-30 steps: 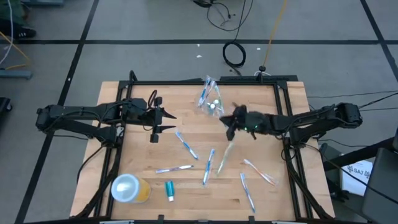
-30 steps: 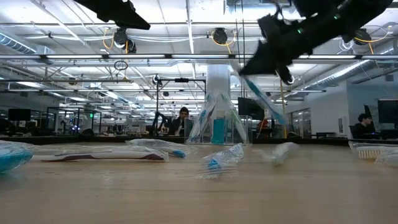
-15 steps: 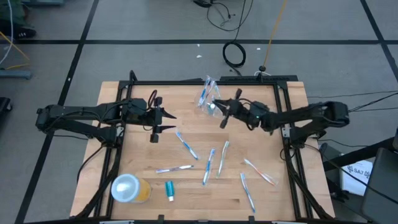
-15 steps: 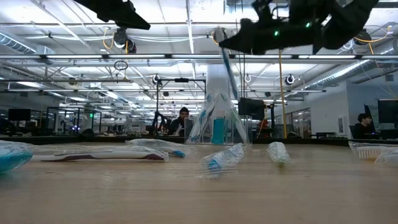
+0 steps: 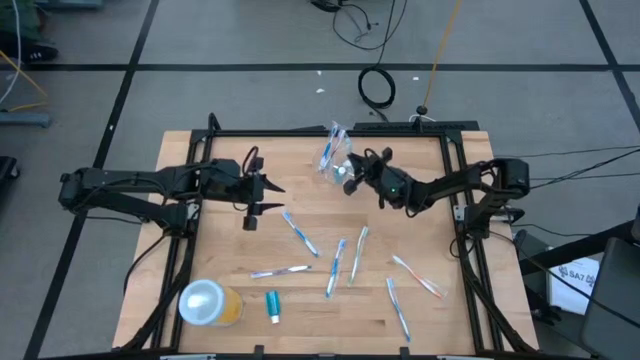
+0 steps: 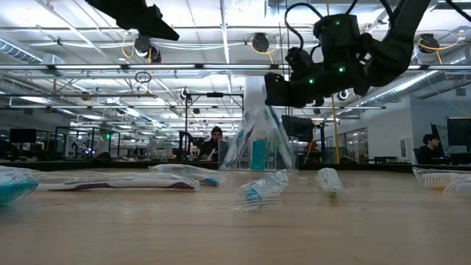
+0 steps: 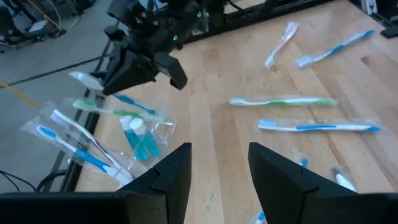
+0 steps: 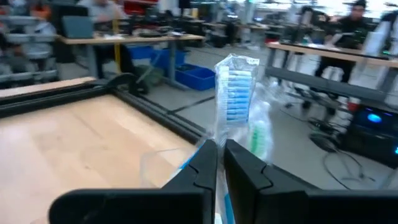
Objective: Pick & Place toothbrushing station
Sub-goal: Put the blue toothbrush into the transparent organizer, then put the toothbrush into the transparent organizer, then put the blue mouthwash into the transparent organizer
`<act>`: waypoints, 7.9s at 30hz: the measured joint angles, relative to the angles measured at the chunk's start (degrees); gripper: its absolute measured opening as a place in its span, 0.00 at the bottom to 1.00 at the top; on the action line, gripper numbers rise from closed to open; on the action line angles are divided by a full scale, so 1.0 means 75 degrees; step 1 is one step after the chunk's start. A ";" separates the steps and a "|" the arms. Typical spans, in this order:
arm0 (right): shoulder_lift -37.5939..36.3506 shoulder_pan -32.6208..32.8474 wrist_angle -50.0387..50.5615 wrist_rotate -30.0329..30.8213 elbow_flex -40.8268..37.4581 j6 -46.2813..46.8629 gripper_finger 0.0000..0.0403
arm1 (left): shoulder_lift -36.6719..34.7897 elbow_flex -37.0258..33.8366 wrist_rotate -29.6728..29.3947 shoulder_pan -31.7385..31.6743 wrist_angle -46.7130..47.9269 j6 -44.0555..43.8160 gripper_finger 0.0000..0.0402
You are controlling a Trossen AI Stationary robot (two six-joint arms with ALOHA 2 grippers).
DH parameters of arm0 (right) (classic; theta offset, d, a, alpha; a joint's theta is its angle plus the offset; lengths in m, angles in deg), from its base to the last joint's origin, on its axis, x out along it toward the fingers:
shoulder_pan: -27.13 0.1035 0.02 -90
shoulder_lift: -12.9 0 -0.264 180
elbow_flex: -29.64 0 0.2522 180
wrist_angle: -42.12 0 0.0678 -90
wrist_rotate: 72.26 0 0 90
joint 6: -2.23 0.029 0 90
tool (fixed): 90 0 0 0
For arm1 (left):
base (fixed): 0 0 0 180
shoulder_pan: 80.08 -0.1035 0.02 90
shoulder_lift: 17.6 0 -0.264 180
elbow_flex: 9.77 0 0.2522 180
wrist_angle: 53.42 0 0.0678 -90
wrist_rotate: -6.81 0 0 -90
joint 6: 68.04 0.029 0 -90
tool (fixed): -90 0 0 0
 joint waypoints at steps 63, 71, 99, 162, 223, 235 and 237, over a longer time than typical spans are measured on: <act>-0.2209 0.1723 0.2682 0.0138 -0.0003 -0.0489 0.32 | 0.0721 -0.0009 0.0003 0.0000 0.0190 -0.1550 0.41; -0.2246 0.1455 0.2700 0.0135 -0.0003 -0.0540 0.32 | 0.1910 -0.0009 -0.0017 0.0000 0.0512 -0.4311 0.41; -0.3036 0.0751 0.2455 0.0129 0.0000 -0.1371 0.32 | 0.4735 0.0001 -0.1486 0.0578 0.0770 -1.2312 0.41; -0.3033 0.0749 0.2243 0.0109 0.0000 -0.1734 0.32 | 0.3259 -0.0007 -0.2142 -0.0643 -0.5196 -0.2318 0.03; -0.3033 0.0751 0.2270 0.0109 0.0000 -0.1737 0.32 | 0.6639 0.0000 -0.2878 -0.2754 -0.8726 -0.0983 0.00; -0.3033 0.0751 0.2313 0.0107 0.0000 -0.1485 0.32 | 0.6639 0.0000 -0.2882 -0.2757 -0.8617 -0.1009 0.14; -0.3033 0.0751 0.2347 0.0108 0.0000 -0.1481 0.32 | 0.6639 0.0000 -0.2882 -0.2757 -0.8575 -0.1022 0.19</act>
